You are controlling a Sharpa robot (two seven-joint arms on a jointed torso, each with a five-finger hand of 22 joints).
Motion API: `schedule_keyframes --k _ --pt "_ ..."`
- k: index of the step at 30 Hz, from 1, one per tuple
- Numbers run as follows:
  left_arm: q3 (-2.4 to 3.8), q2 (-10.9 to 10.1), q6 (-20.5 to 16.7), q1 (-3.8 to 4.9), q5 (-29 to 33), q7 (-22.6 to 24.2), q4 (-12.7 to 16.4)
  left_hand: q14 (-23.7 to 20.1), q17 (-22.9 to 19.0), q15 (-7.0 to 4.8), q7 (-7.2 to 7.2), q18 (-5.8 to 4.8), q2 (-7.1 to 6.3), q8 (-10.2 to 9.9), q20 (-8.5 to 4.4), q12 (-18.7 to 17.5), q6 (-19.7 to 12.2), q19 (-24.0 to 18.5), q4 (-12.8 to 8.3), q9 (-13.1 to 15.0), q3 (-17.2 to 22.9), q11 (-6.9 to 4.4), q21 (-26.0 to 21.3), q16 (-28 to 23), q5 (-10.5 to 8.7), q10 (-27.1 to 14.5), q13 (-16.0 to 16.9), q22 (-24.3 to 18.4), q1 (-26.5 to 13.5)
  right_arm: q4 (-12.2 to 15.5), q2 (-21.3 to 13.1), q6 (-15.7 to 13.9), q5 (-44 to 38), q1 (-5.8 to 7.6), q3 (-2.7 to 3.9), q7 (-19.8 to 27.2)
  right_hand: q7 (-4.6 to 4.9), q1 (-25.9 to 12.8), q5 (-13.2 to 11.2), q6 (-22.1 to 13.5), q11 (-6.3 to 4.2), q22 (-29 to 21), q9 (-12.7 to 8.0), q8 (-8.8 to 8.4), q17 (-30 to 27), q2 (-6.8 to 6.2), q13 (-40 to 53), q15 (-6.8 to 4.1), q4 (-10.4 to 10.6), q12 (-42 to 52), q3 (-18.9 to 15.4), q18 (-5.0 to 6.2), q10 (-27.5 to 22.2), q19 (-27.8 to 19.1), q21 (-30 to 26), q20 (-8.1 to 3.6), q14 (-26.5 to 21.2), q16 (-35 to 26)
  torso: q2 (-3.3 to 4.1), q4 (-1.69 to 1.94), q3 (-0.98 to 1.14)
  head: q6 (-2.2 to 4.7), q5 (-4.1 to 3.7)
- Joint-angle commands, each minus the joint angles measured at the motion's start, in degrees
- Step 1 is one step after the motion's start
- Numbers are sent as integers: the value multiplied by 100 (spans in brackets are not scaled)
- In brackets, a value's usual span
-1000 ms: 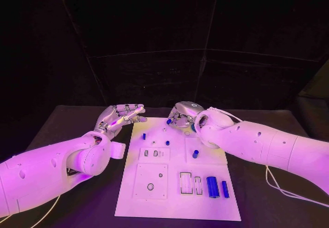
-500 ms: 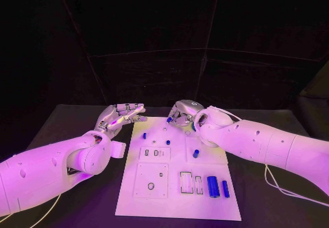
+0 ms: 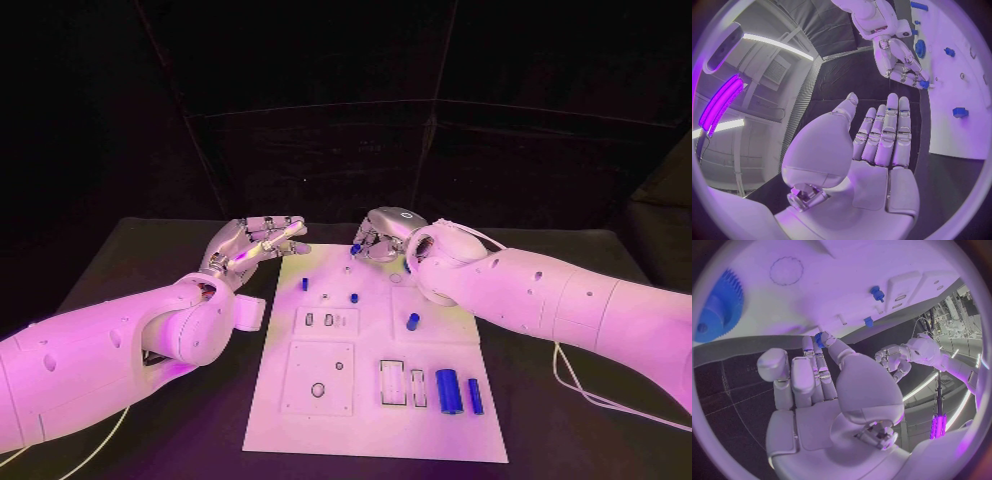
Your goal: Assemble the parts on the task board
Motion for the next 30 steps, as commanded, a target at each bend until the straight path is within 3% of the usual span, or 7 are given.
schedule_keyframes --k 1,30 --pt "6 8 69 11 -29 19 0 -6 6 25 61 30 10 -34 3 -40 -29 53 -41 -6 -1 14 -5 -19 27 -27 -5 -6 33 -8 15 167 -53 -7 -10 -35 17 -3 -16 31 5 9 3 6 8 9 0 -48 11 -28 31 -83 29 12 21 -24 144 25 2 -2 0 -3 1" --pt "6 19 78 11 -29 4 -41 -7 8 26 61 30 11 -34 3 -43 -31 54 -53 -6 2 14 -9 -27 26 -27 -5 -10 38 59 -35 105 -64 -6 -10 -1 28 -27 -20 9 16 18 -4 -18 14 -23 -3 -39 36 -53 46 -84 10 -2 33 -17 138 40 11 0 -5 -29 -5"
